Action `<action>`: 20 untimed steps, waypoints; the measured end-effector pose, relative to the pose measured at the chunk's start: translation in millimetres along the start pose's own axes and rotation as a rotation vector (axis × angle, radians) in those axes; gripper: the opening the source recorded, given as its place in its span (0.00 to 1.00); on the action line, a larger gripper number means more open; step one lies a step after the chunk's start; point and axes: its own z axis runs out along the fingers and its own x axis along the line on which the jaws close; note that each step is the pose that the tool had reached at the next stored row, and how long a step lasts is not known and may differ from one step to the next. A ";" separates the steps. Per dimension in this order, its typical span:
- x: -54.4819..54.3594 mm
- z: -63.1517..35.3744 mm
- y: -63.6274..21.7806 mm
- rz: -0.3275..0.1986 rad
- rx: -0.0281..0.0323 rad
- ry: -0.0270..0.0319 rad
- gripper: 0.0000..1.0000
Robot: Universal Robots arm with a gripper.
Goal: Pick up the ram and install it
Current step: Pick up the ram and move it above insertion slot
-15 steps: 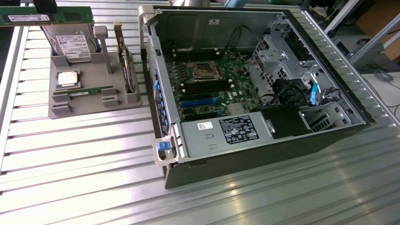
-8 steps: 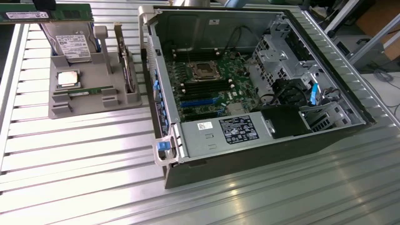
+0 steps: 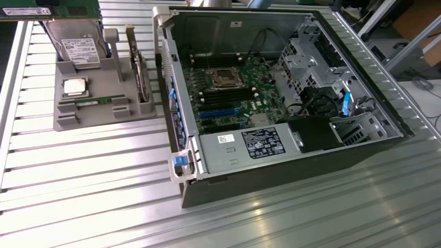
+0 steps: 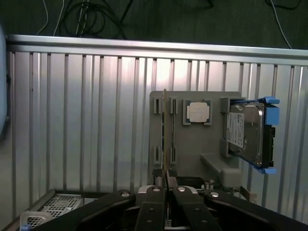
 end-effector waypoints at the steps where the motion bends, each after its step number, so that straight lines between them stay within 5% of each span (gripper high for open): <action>1: 0.0 -1.1 0.0 0.000 0.0000 0.0000 0.12; 20: -0.2 -25.5 0.0 0.000 0.0000 0.0000 0.12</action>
